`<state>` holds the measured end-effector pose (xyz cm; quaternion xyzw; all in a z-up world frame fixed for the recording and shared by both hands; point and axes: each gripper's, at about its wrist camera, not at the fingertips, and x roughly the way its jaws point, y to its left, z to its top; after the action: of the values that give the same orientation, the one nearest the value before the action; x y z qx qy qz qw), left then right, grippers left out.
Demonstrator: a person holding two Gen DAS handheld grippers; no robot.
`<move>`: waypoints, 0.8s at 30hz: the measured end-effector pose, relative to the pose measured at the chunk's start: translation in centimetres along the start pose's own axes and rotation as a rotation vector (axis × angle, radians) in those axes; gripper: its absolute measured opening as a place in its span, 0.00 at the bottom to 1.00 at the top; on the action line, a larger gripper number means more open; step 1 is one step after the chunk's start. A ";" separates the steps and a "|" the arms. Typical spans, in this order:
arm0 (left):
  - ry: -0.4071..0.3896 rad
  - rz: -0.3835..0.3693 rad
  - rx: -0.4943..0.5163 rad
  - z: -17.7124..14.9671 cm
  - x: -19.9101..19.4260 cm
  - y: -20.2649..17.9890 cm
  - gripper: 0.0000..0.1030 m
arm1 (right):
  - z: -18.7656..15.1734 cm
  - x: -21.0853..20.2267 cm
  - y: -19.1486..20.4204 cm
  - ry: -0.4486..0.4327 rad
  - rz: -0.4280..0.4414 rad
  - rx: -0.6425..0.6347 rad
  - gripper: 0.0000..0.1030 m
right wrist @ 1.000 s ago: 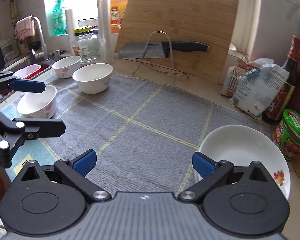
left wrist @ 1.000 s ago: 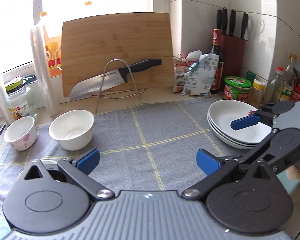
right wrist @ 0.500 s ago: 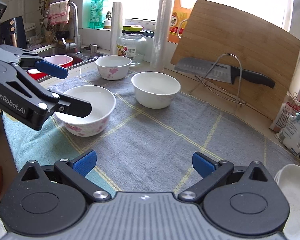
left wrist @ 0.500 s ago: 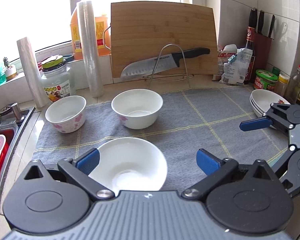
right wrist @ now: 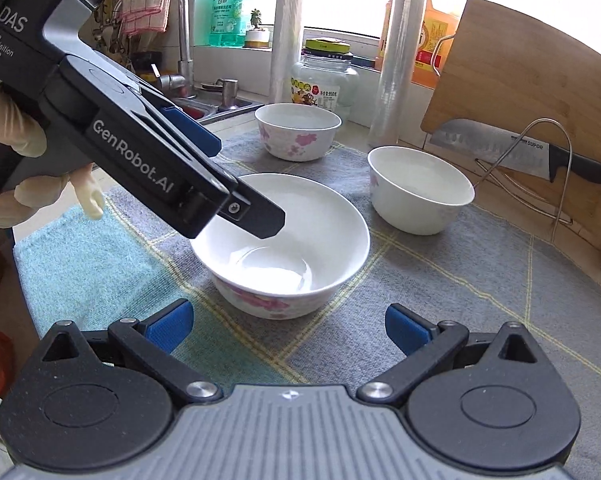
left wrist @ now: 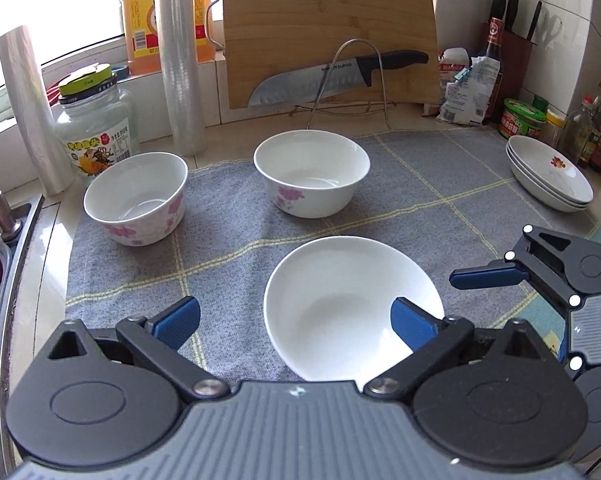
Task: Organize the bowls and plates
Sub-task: 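Move both tools toward the white pink-flowered bowls on the mat, then close the left tool on the pink-flowered bowl rim while the right tool grips its opposite rim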
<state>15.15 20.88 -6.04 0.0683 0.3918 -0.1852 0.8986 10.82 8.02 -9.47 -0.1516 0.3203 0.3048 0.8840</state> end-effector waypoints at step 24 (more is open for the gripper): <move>0.117 -0.140 0.088 1.6 3.5 -0.1 0.61 | 0.9 1.8 0.8 -0.023 -0.020 0.039 0.83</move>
<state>18.33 19.39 -7.48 0.0909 0.4389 -0.2603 0.8552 11.87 9.82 -9.98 -0.1342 0.3145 0.2912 0.8934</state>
